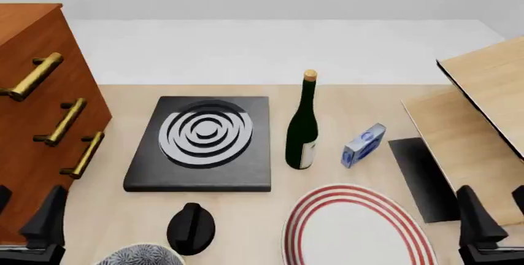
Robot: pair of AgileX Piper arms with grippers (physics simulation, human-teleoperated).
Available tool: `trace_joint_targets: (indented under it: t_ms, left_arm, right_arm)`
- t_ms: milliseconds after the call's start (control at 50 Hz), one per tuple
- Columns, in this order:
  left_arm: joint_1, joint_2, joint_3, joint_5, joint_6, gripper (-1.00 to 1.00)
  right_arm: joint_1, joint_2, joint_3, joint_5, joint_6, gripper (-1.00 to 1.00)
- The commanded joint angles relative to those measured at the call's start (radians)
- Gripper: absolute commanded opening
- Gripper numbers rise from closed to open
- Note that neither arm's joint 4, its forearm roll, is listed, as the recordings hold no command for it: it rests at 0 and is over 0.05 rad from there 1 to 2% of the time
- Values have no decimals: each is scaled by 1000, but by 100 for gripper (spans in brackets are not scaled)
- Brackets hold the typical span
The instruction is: Pick up the akita bowl and put it on the plate.
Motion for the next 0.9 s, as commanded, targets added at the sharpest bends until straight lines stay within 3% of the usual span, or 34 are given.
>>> trace_joint_targets:
  t_ms: [20, 180, 360, 460, 500, 720, 900]
  left_arm:
    - [7, 54, -1, -46, 1, 100]
    - [15, 43, -19, -2, 28, 100]
    - [2, 33, -96, 118, 77, 100]
    - [-1, 50, -165, 222, 125, 100]
    - [-9, 70, -205, 266, 93, 100]
    - [-2, 70, -386, 470, 157, 100]
    - [-21, 84, -442, 586, 171, 100]
  right_arm:
    - [0, 4, -2, -1, 0, 100]
    - [0, 5, -2, -2, 0, 100]
    - [1, 5, -3, -1, 0, 100]
    - [1, 4, -4, 0, 0, 100]
    - [1, 5, -4, 0, 1, 100]
    - [1, 3, -4, 1, 0, 100]
    - [2, 4, -3, 1, 1, 100]
